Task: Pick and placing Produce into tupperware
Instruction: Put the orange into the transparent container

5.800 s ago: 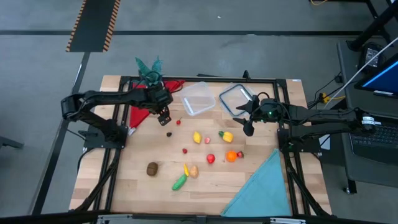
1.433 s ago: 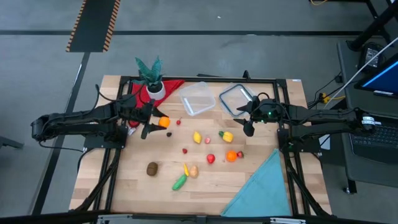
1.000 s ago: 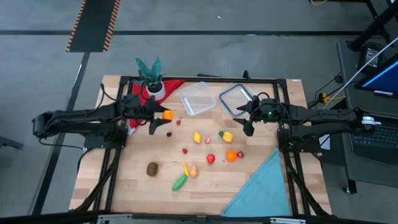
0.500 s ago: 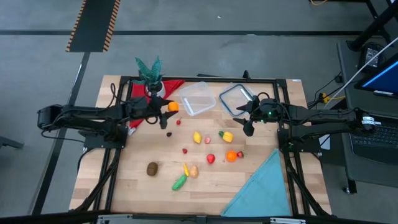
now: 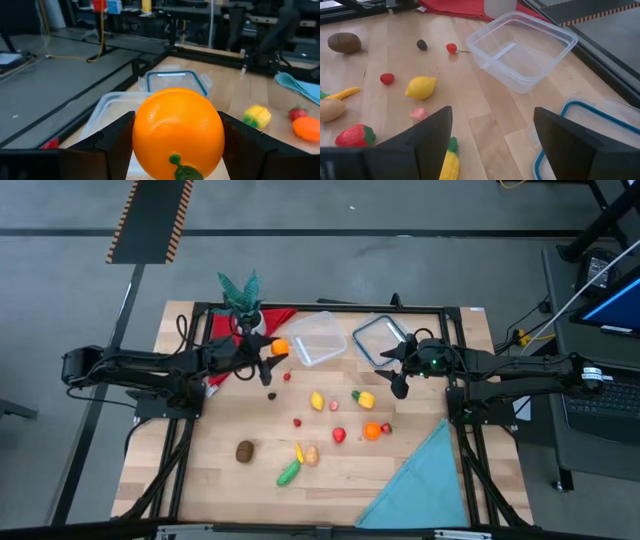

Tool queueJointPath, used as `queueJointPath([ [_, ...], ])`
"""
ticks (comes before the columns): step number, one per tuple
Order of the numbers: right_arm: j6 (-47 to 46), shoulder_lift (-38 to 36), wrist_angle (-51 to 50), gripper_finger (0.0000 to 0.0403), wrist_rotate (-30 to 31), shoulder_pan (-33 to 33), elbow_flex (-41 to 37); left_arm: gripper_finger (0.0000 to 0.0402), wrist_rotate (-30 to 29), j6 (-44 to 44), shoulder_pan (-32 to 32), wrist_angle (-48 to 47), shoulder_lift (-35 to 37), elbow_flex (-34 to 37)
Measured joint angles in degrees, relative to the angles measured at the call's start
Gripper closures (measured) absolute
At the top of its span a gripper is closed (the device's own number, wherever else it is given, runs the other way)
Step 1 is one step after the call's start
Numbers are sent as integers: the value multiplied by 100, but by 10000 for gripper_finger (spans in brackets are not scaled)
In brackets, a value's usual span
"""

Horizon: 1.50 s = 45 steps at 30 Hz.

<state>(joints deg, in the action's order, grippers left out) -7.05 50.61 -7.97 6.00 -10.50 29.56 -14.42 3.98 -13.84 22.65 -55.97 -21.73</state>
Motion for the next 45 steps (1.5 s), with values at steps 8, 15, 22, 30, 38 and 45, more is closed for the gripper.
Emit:
queueJointPath([
  [8,0,0,4,121,2,2,0,163,48,-134,-324,-19,-667,-576],
  [15,-2,0,2,121,2,0,0,163,299,-356,-635,-158,-1749,-1526],
  [22,4,1,-1,121,2,0,0,163,379,-615,-938,-275,-2605,-2343],
  [30,4,2,-22,121,2,1,0,163,810,-774,-1269,-1072,-2934,-2986],
  [38,9,2,-24,121,2,0,0,163,907,-1073,-1402,-2919,-3013,-3729],
  [45,7,2,-17,121,2,1,0,163,1426,-1217,-1402,-3878,-3357,-4355],
])
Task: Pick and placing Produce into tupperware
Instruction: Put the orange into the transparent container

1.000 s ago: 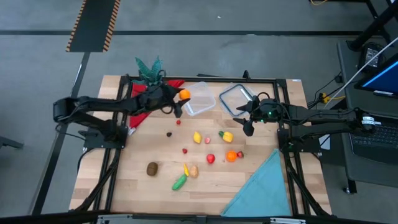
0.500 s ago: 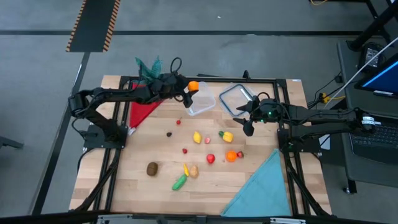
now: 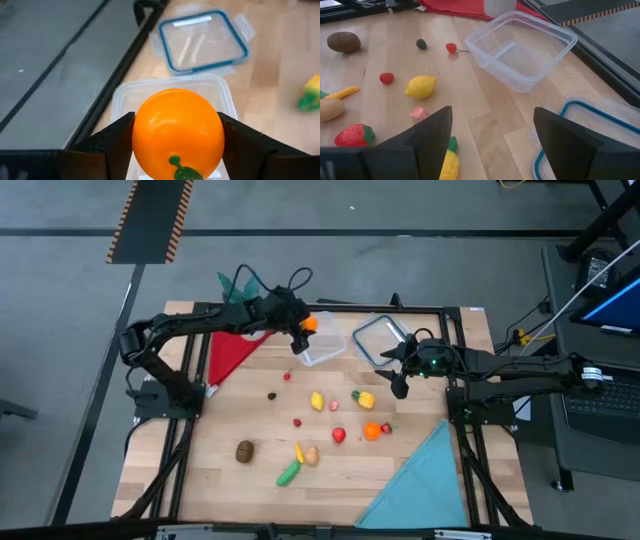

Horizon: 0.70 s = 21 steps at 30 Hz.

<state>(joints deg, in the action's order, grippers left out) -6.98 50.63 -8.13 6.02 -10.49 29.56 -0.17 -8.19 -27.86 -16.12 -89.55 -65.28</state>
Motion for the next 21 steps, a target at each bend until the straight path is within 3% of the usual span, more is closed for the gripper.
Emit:
queueJointPath([
  [12,-4,0,-40,121,0,-1,0,163,142,-293,0,-768,-773,-891],
  [21,-4,0,-109,121,0,0,0,163,140,-288,0,-788,-952,-902],
])
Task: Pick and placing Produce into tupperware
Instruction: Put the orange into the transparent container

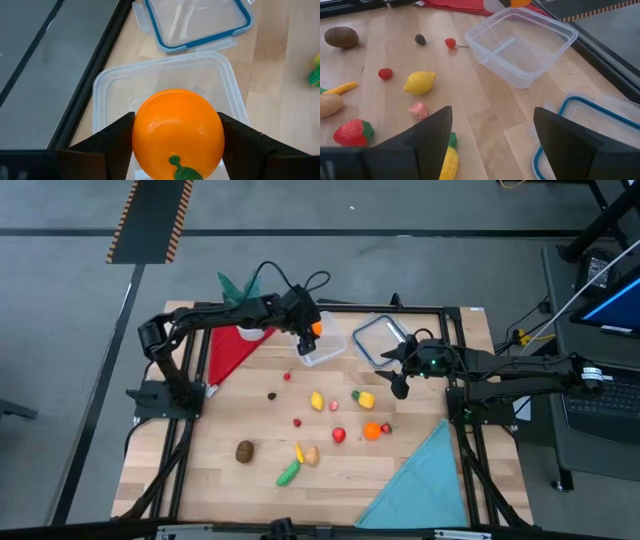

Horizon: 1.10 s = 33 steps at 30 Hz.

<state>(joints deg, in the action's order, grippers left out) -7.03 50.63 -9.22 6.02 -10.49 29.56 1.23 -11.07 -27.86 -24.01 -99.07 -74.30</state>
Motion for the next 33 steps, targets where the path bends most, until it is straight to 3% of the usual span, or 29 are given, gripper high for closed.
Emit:
queueJointPath([
  [13,-2,0,-16,121,-2,1,0,163,-2,39,20,-114,-636,9],
  [18,-2,0,-17,121,-1,0,0,163,235,7,30,-214,-671,9],
  [33,-29,0,-19,121,-1,-2,0,163,202,-9,169,-258,-673,9],
])
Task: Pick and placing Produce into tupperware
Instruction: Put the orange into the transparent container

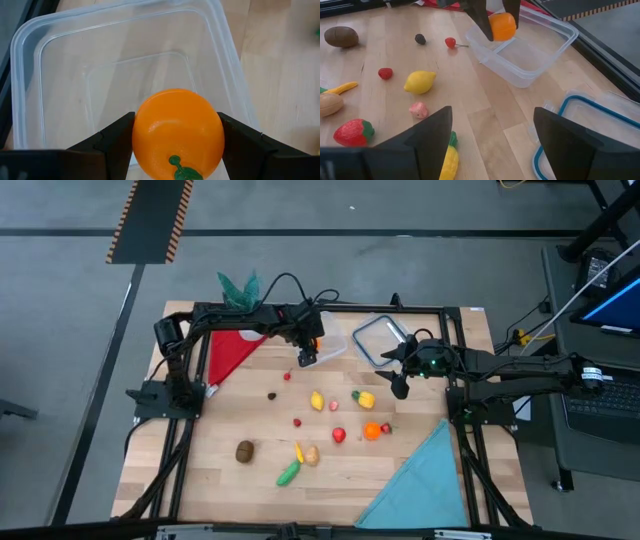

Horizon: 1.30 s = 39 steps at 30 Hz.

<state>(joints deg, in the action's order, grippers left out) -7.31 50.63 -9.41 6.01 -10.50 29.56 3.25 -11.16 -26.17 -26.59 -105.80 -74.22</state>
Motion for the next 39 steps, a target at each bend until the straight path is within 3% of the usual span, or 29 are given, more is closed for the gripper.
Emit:
queueJointPath([
  [21,-24,0,-109,121,-1,2,0,163,-128,2,-20,7,0,0],
  [39,-143,0,-160,121,-3,3,0,161,-204,-107,-33,26,-450,7],
])
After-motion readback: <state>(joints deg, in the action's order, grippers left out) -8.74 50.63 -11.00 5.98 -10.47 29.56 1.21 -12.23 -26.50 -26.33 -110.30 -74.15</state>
